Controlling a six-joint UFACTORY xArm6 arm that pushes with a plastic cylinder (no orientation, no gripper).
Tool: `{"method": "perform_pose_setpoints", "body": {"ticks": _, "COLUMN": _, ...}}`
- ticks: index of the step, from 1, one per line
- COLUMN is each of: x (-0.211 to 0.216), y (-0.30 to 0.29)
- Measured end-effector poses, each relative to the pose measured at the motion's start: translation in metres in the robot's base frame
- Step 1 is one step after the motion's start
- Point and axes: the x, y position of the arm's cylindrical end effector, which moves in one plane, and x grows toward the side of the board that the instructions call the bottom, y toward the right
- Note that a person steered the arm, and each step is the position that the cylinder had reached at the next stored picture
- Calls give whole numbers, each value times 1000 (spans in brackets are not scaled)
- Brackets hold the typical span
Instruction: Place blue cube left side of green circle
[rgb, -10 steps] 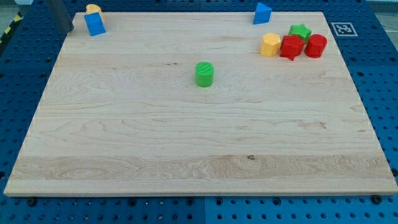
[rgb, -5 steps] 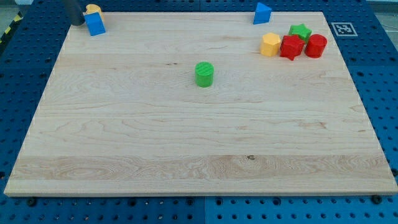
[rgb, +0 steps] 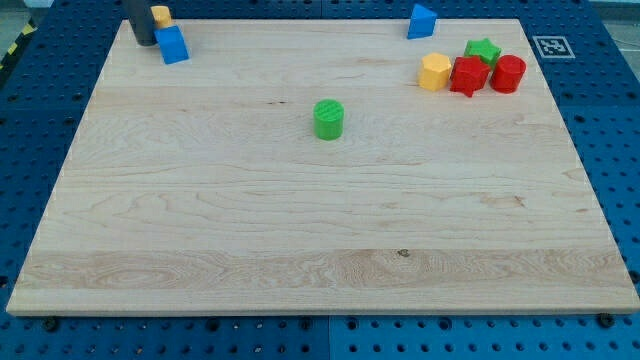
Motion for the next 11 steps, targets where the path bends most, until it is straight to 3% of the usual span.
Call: {"method": "perform_pose_setpoints", "body": {"ticks": 11, "x": 27, "y": 73}}
